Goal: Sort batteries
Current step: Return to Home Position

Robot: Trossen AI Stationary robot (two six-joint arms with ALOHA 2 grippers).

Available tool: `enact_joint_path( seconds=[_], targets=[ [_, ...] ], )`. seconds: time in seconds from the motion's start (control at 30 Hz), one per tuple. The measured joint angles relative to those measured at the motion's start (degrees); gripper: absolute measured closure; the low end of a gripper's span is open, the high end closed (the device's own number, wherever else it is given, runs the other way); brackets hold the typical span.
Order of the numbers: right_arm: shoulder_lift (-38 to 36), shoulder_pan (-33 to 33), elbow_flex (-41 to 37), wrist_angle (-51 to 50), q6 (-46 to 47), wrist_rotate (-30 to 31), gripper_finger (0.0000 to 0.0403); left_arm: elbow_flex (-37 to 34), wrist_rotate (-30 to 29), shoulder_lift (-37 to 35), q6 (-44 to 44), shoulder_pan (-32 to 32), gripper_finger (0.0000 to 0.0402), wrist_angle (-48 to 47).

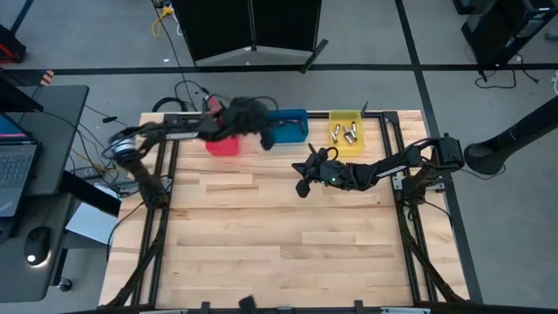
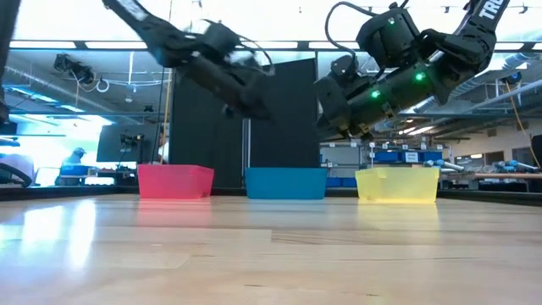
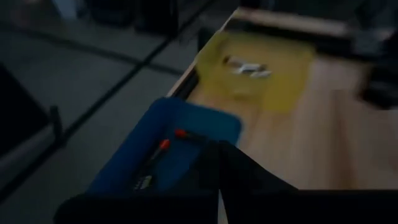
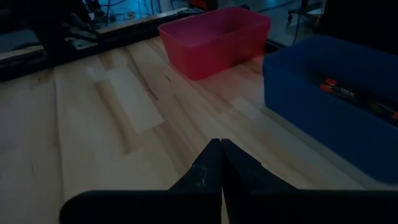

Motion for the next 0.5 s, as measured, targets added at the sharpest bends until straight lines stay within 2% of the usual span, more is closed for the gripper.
enact_joint_path(
  seconds=[0.17, 0.3, 0.5],
  targets=[
    [-0.02, -0.35, 0.0, 1.26, -1.52, -2.53, 0.0396, -12.8, -0.36, -9.6, -1.14, -3.27, 0.0392, 12.88],
    [-0.02, -0.39, 0.0, 1.56, -2.95, -2.99, 0.0395, -20.17, -0.73, -14.45, -1.08, -5.19, 0.0392, 19.96],
    [0.0, -0.55, 0.0, 1.65, -3.03, -3.1, 0.0388, -26.45, -0.73, -19.18, -1.13, -7.53, 0.0392, 21.87]
  ],
)
